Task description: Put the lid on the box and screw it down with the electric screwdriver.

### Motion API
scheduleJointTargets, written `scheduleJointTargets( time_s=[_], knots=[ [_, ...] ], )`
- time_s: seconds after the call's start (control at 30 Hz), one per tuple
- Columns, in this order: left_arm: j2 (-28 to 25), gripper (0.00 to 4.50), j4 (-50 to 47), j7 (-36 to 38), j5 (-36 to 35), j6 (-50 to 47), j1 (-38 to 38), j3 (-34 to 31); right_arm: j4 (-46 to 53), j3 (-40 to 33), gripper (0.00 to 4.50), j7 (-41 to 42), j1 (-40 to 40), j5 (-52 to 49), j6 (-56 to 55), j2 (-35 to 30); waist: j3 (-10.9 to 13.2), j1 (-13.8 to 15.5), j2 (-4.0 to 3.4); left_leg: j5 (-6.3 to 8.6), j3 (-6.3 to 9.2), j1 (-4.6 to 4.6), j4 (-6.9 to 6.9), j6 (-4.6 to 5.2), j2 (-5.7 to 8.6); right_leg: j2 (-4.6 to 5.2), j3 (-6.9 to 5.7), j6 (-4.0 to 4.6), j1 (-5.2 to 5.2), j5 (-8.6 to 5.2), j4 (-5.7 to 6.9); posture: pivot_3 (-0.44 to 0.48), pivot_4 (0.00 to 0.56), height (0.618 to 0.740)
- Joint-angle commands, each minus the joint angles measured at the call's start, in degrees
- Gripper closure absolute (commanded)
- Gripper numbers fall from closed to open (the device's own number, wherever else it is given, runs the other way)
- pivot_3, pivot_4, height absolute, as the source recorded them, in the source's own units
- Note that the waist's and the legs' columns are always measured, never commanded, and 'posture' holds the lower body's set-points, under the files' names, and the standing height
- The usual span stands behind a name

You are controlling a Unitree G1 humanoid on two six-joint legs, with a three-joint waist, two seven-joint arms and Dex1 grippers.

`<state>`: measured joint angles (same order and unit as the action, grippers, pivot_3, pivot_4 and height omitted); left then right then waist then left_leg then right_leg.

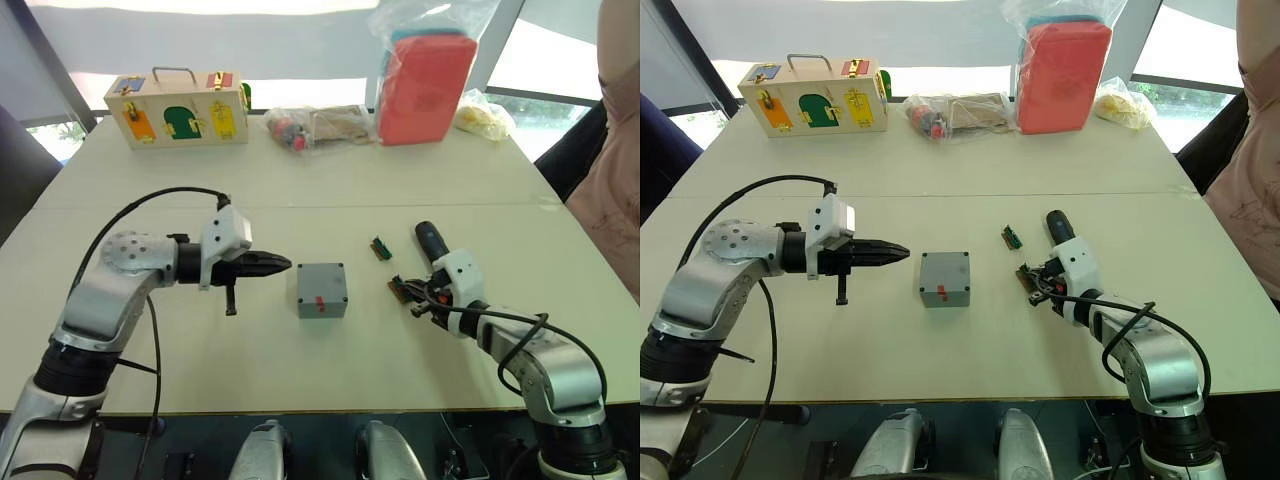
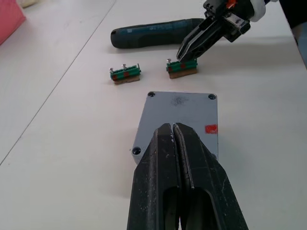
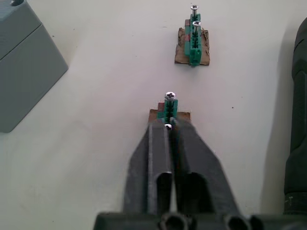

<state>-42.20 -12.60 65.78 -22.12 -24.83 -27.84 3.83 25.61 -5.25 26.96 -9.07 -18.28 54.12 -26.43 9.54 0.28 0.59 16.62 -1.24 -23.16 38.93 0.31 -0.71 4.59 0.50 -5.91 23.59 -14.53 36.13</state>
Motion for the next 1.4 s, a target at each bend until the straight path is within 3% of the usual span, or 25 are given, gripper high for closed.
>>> scheduleJointTargets(
  time_s=[0.03, 0.33, 0.47, 0.67, 0.87, 1.4],
  knots=[
    [0.0, 4.5, -0.9, -0.2, -0.1, 0.4, -1.2, 0.1, 1.0, -0.4, 4.48, -0.2, -1.2, -0.7, -1.2, -0.3, 0.0, 0.0, 0.0, 0.0, 0.0, 0.0, 0.0, 0.0, 0.0, 0.0, 0.0, 0.0, 0.0, 0.0, 0.0, 0.0, 0.15, 0.73],
    [-0.4, 4.5, -1.6, 0.0, -0.1, 0.4, 0.2, 0.0, 5.6, -5.6, 4.48, -0.7, -5.1, -4.9, 3.6, -2.7, 0.0, 0.0, 0.0, 0.0, 0.01, -0.01, 0.0, 0.0, -0.01, -0.01, 0.0, 0.0, 0.0, 0.0, 0.0, 0.0, 0.15, 0.73],
    [-1.1, 4.5, -2.4, 0.2, -0.1, 0.6, 1.6, -0.4, 9.6, -8.1, 4.48, 0.9, -11.1, -11.5, 10.3, -4.7, 0.0, -0.1, -0.01, 0.0, 0.01, -0.01, 0.0, 0.0, -0.03, 0.0, 0.01, 0.0, 0.01, 0.0, 0.01, 0.0, 0.15, 0.73],
    [-0.8, 4.5, -2.0, 0.1, 0.2, 0.7, 1.3, 0.2, 7.8, -0.9, 4.48, 1.4, -20.3, -16.3, 14.4, -1.5, 0.0, -1.0, -0.01, 0.0, 0.07, -0.02, -0.02, 0.0, -0.11, -0.04, -0.02, -0.02, 0.06, 0.01, 0.04, 0.0, 0.15, 0.73],
    [-1.0, 4.5, -2.8, -0.4, 0.1, 0.5, 1.7, -0.1, 0.4, 9.0, 4.48, 1.9, -24.8, -12.9, 10.1, 1.0, 0.1, -1.0, 0.0, 0.0, 0.03, -0.12, 0.01, 0.0, -0.07, 0.02, 0.01, -0.14, 0.12, 0.09, 0.04, 0.0, 0.15, 0.73],
    [-1.6, 4.5, -4.9, -2.7, -0.6, -0.5, 3.7, -0.9, -7.2, 15.0, 4.48, 5.7, -26.1, -8.9, 4.6, -0.4, 0.1, -1.0, -0.01, 0.0, 0.02, -0.18, 0.02, 0.0, -0.05, 0.01, 0.02, -0.19, 0.22, 0.11, 0.08, 0.0, 0.15, 0.73]
  ],
)
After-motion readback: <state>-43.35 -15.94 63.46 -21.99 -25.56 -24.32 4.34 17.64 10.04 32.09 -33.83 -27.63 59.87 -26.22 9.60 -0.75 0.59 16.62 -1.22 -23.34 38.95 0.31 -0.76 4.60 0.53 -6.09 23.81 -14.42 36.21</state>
